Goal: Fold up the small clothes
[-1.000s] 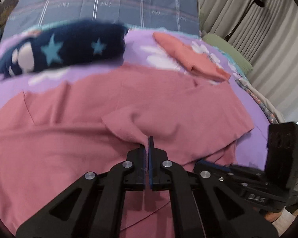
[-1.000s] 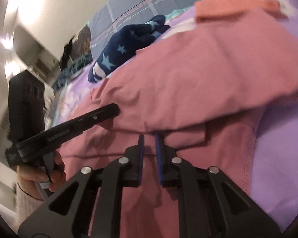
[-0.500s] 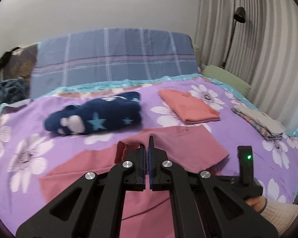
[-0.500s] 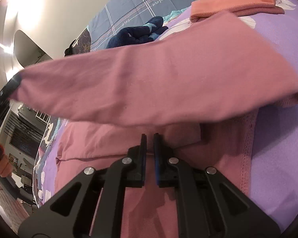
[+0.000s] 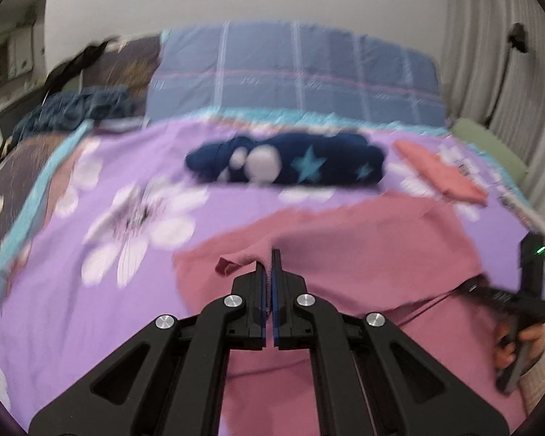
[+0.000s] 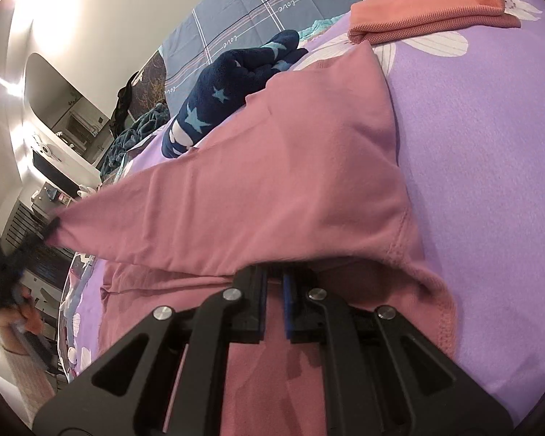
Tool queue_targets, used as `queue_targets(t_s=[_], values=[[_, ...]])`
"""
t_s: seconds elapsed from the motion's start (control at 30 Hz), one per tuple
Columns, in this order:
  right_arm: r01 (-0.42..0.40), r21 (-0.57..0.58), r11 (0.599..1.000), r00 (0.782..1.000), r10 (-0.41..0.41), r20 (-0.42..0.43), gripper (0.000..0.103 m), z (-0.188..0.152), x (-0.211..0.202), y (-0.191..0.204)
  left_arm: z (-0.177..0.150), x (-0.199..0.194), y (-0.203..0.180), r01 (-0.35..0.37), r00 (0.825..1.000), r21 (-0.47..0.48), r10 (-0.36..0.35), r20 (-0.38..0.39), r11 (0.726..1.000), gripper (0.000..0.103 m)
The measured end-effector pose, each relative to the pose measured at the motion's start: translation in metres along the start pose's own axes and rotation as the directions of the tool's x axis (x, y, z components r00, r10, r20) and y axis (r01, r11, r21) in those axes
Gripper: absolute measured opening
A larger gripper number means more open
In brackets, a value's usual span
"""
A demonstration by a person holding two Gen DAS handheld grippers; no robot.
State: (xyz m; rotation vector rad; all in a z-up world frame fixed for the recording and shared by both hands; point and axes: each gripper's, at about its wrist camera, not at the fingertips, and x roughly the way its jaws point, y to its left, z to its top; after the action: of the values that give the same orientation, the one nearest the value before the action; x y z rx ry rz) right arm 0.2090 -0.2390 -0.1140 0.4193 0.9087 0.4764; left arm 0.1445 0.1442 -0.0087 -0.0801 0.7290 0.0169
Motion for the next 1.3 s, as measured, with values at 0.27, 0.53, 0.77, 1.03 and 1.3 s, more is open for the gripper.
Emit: queue_targets(t_s=[0.27, 0.53, 0.77, 1.03, 1.3], values=[[0.002, -0.002, 1.000, 1.000, -0.002, 0.000, 0.007, 0.000, -0.001, 0.000, -0.041, 0.038, 0.032, -0.110, 0.987, -0.095, 0.097, -0.130, 0.989, 0.035], [0.001, -0.001, 1.000, 1.000, -0.001, 0.001, 0.007, 0.000, -0.001, -0.001, -0.024, 0.039, 0.008, -0.060, 0.993, 0.003, 0.060, -0.099, 0.998, 0.054], [-0.004, 0.003, 1.000, 1.000, 0.004, 0.000, 0.007, 0.000, -0.001, 0.000, -0.019, 0.060, 0.005, 0.041, 0.987, -0.036, -0.046, -0.151, 0.999, 0.053], [0.140, -0.222, 0.965, 0.981, -0.166, -0.102, 0.016, -0.008, -0.028, 0.051, -0.032, 0.024, 0.001, 0.251, 0.967, -0.056, -0.252, -0.021, 0.966, 0.053], [0.065, -0.555, 0.829, 0.985, -0.143, -0.099, 0.016, 0.011, -0.012, 0.179, -0.044, 0.022, 0.076, 0.173, 0.985, -0.235, -0.171, 0.030, 0.956, 0.040]])
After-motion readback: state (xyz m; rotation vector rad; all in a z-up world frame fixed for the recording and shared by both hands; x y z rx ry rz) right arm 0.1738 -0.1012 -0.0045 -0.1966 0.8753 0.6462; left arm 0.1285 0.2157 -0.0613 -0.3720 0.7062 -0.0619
